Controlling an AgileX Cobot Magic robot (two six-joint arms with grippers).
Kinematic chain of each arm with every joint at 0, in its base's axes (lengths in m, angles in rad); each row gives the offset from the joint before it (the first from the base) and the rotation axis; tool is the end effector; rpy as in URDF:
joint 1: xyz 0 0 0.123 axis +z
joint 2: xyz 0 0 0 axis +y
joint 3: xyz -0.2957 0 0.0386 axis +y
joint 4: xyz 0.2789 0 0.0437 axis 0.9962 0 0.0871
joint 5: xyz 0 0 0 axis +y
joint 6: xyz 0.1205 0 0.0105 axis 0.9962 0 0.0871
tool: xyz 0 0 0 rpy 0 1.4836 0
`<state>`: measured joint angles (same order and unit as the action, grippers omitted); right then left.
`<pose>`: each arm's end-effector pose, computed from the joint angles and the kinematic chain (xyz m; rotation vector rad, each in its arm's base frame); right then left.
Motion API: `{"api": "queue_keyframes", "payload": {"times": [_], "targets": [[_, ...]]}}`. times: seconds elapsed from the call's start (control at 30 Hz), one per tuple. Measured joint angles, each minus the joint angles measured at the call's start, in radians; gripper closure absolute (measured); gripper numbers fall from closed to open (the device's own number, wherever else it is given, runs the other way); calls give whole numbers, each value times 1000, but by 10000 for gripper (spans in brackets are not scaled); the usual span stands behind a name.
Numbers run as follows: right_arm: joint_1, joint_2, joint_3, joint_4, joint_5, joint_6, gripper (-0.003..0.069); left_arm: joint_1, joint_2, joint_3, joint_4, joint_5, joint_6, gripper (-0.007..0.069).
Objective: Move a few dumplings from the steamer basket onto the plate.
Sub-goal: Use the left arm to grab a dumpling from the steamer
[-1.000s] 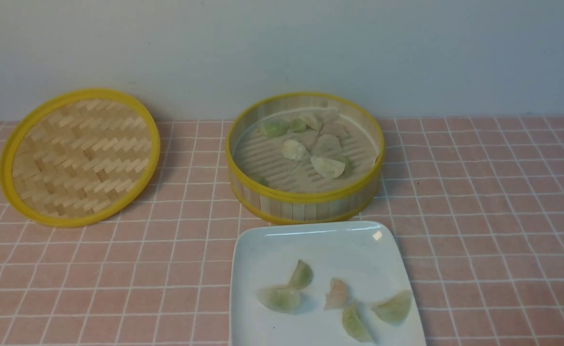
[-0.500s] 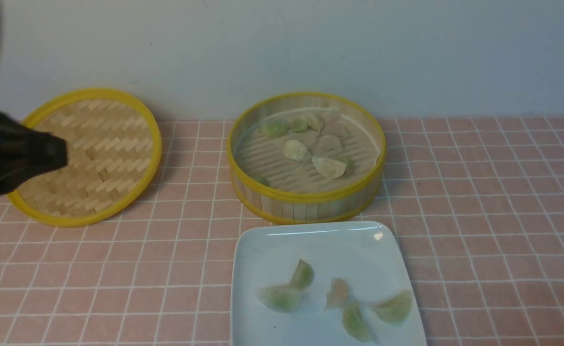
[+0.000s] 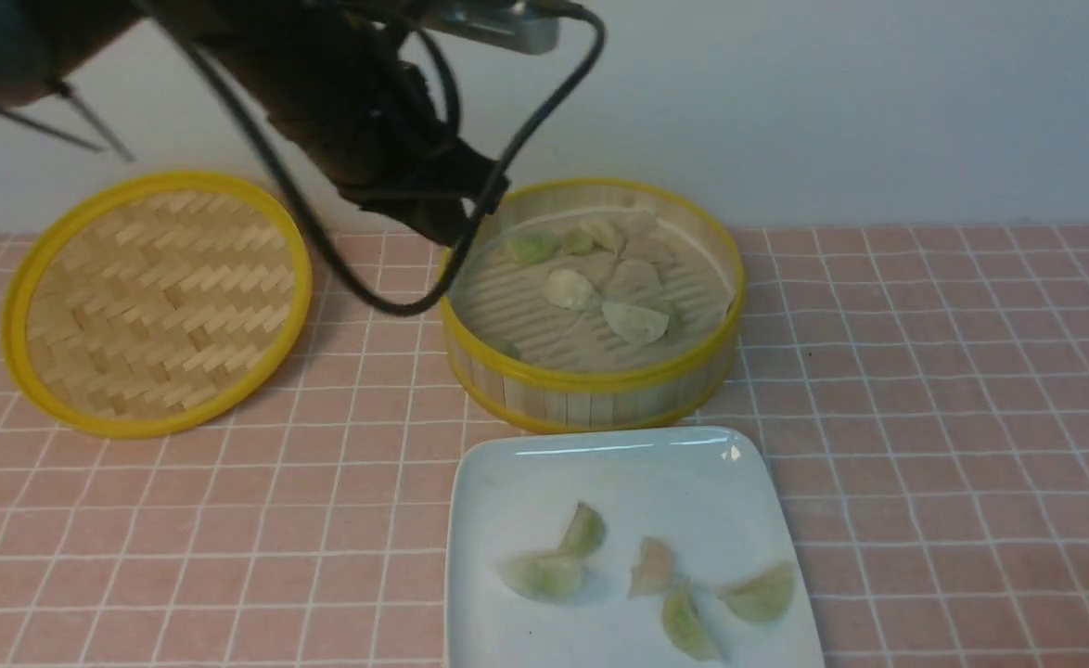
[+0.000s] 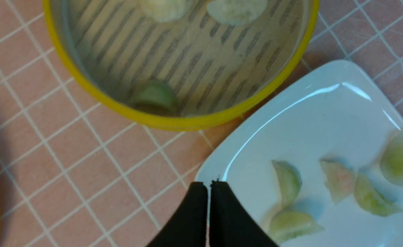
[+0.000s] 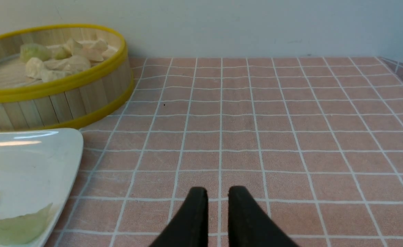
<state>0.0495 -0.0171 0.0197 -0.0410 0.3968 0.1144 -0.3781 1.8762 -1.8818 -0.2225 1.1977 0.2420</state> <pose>0.0978 0.0029 0.1624 0.0364 1.8829 0.0715 0.4169 -0.1923 0.3334 0.7745 2.5580 -0.3462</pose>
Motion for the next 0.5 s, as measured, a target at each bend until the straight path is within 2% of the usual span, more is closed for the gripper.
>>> {"api": "queue_keyframes", "payload": {"times": [0.23, 0.5], "targets": [[0, 0, 0, 0, 0, 0, 572, -19, 347, -409, 3, 35, 10, 631], [0, 0, 0, 0, 0, 1, 572, -20, 566, -657, 14, 38, 25, 631]]}}
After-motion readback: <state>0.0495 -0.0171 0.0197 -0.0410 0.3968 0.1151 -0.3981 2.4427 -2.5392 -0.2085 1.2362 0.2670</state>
